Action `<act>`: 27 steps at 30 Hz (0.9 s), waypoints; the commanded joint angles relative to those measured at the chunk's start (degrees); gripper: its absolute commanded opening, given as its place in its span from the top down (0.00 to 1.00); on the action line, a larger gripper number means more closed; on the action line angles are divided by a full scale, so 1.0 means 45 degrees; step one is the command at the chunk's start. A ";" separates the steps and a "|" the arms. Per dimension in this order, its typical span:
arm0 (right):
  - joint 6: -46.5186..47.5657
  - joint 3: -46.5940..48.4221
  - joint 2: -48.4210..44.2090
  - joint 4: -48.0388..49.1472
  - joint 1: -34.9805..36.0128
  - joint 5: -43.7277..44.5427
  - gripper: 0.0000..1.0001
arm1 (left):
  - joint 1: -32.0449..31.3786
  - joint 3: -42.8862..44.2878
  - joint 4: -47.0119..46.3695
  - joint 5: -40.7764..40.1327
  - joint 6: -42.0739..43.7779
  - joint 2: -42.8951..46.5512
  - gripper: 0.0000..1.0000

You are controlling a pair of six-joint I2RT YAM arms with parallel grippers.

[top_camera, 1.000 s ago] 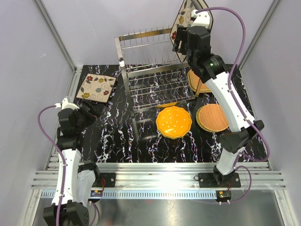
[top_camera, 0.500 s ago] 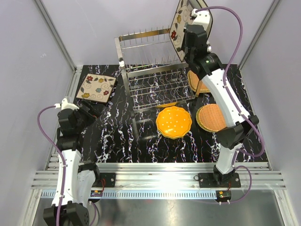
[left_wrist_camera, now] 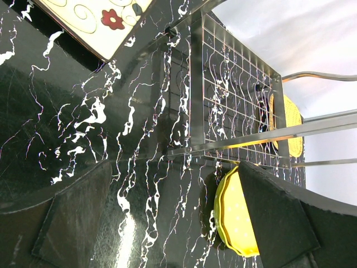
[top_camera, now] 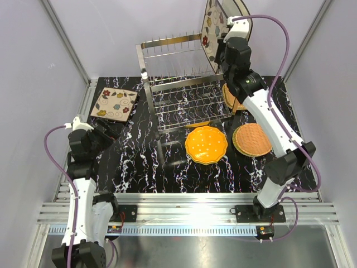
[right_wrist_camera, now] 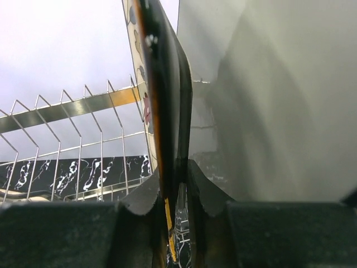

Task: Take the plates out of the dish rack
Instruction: Grab a plate with the right arm

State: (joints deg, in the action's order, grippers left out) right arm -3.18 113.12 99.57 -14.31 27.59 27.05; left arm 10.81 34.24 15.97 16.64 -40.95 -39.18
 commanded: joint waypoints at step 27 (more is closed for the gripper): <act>0.1800 0.0526 -0.1287 0.6050 0.0040 -0.0484 1.00 | 0.0000 0.0946 -0.0384 0.0325 -0.0373 0.0484 0.01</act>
State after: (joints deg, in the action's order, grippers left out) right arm 5.37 110.54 98.63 -4.10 27.53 25.50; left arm 10.81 35.64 16.64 16.71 -42.11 -37.56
